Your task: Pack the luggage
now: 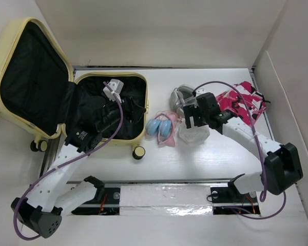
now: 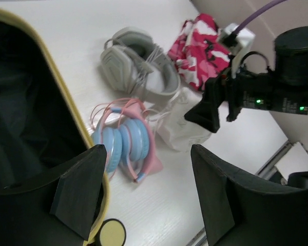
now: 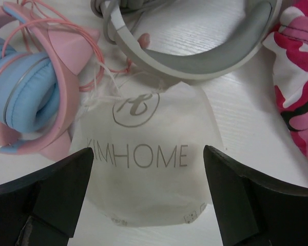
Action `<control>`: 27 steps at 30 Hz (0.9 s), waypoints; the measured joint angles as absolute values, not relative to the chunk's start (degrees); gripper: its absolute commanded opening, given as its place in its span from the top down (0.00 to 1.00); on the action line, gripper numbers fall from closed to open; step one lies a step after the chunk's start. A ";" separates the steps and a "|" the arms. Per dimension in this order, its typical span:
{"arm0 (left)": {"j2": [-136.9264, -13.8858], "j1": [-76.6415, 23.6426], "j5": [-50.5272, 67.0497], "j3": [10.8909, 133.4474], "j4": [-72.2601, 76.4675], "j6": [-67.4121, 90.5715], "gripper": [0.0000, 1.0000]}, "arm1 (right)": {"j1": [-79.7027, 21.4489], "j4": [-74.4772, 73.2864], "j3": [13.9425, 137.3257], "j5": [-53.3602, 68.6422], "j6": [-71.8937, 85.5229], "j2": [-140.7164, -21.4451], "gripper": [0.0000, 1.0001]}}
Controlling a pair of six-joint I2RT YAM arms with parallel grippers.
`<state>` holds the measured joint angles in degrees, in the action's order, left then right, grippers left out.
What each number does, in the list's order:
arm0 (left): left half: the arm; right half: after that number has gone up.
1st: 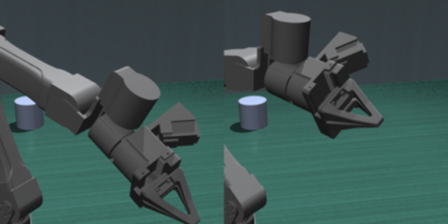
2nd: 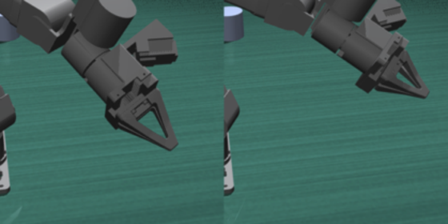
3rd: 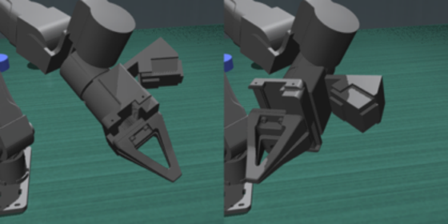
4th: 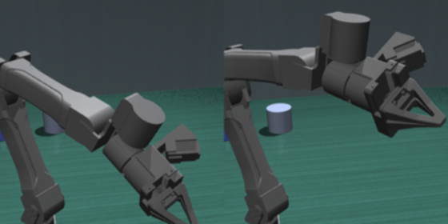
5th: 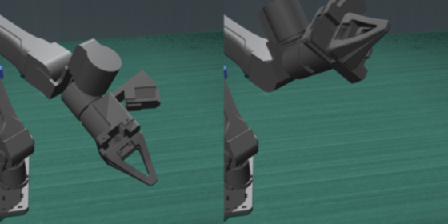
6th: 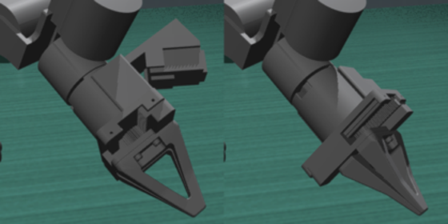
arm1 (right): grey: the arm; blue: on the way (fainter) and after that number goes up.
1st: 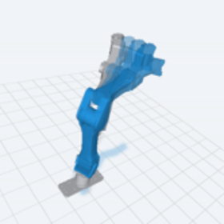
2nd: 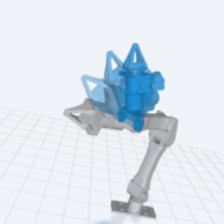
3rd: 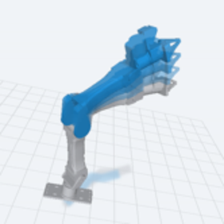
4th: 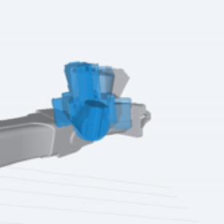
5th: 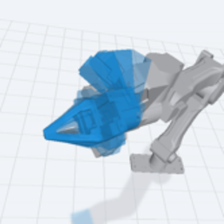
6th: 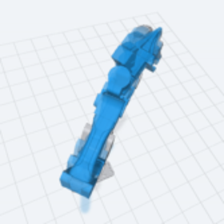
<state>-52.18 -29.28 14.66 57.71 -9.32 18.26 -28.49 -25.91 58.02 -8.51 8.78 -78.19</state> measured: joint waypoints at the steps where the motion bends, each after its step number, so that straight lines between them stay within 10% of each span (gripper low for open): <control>1: -52.53 -28.36 14.76 56.80 -9.26 18.28 0.36 | -28.56 -24.97 58.02 -8.51 8.69 -78.78 0.07; 7: -52.64 -27.64 15.49 54.35 -10.15 18.24 0.37 | -28.58 -20.03 57.25 -9.19 8.54 -82.15 0.21; 15: -51.62 -27.64 15.64 54.33 -9.93 18.22 0.38 | -28.97 -14.50 57.14 -12.19 9.04 -83.74 0.98; 27: -48.56 -27.66 13.02 54.33 -10.09 18.26 0.42 | -39.16 -18.81 57.28 -15.99 10.87 -69.78 1.00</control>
